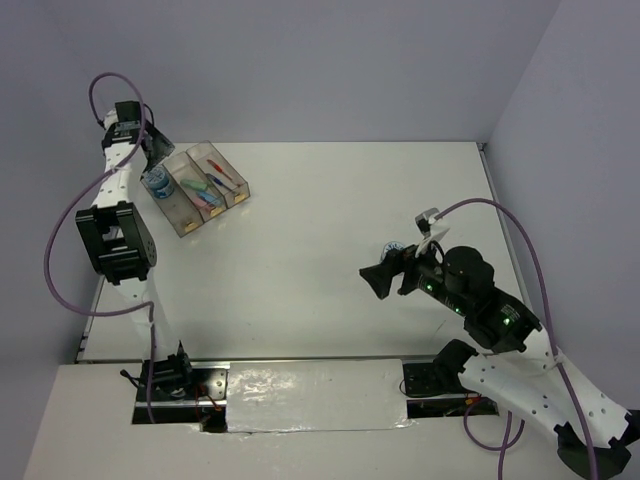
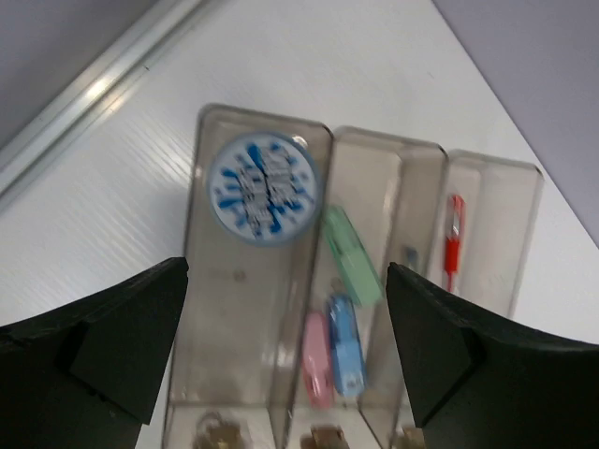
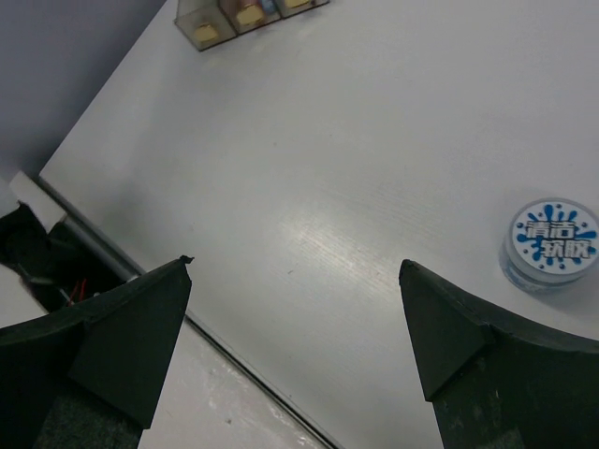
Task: Sort the stationery into containers
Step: Place the stationery in the storage box, then pick up the stationery from the center of the board.
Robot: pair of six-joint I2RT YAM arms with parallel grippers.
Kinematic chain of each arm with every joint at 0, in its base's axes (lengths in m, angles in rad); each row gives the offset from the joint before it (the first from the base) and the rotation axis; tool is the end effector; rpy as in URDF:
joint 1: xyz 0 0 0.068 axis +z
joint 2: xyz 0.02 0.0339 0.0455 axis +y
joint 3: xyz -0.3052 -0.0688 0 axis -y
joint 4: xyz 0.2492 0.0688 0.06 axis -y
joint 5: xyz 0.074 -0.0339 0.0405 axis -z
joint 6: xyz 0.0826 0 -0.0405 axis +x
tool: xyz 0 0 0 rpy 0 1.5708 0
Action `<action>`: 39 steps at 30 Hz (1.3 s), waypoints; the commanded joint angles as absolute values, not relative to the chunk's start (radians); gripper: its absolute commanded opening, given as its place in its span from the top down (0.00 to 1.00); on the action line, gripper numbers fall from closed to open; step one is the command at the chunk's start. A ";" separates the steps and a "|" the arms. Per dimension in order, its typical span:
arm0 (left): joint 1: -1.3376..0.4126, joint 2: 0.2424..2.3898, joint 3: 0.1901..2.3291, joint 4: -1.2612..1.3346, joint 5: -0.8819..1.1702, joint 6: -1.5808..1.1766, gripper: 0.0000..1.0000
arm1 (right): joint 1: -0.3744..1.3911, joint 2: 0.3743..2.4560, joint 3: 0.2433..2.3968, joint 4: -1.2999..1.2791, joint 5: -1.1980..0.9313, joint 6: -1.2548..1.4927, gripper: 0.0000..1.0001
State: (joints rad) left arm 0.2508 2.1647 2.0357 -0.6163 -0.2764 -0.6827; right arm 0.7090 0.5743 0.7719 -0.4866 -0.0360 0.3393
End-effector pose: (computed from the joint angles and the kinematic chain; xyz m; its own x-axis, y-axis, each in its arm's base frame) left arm 0.5354 0.1604 0.2898 -0.2365 -0.6871 -0.6869 -0.7505 0.5783 -0.3200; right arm 0.1092 0.0976 0.3424 -0.4293 0.0700 -0.9005 -0.5663 0.7559 0.3287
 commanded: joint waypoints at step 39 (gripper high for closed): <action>-0.992 2.365 2.031 -0.330 -0.195 -0.296 0.03 | 0.709 0.293 1.006 -0.928 0.706 0.565 0.00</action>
